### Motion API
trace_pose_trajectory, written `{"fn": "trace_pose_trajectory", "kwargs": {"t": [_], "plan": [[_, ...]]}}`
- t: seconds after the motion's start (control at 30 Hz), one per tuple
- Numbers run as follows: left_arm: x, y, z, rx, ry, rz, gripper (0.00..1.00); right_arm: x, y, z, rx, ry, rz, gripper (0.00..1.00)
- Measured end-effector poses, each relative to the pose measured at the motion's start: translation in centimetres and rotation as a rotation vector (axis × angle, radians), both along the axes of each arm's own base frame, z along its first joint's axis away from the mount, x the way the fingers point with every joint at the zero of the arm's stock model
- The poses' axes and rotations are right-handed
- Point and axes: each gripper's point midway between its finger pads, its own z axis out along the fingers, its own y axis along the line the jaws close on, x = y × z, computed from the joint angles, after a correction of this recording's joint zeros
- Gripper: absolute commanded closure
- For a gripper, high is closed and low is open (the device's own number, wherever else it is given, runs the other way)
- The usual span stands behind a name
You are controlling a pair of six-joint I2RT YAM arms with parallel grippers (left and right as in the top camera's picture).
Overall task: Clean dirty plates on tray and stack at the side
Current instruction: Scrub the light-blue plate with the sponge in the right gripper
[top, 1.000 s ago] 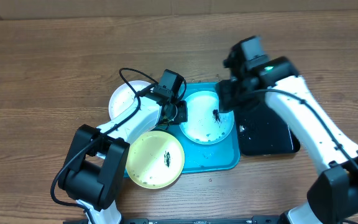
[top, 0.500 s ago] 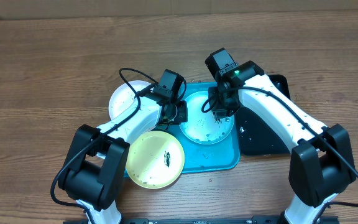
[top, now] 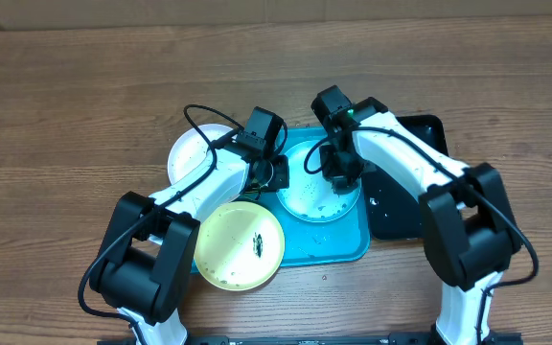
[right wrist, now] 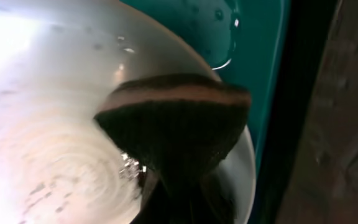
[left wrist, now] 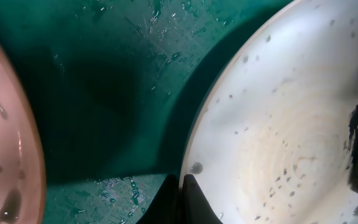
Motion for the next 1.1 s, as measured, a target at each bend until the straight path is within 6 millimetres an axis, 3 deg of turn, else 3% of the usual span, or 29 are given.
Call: {"fn": "trace_pose_trajectory", "kwargs": {"t": [0.2,0.6,0.97,1.1], "plan": [[0.0,0.0,0.0,0.0,0.0,0.0,0.96,0.1,-0.6,-1.0,0.023,0.037,-0.039,0.96],[0.0,0.2,-0.1,0.009,0.002,0.003,0.96,0.0,1.2,-1.6,0.186,0.107,-0.038,0.96],[-0.1,0.4,-0.3,0.02,0.002,0.006,0.96,-0.4,4.9,-1.5,0.369,0.153,-0.011,0.96],[-0.1,0.4,-0.3,0.02,0.003,0.006,0.96,-1.5,7.8,-1.5,0.406,0.154,0.058,0.96]]}}
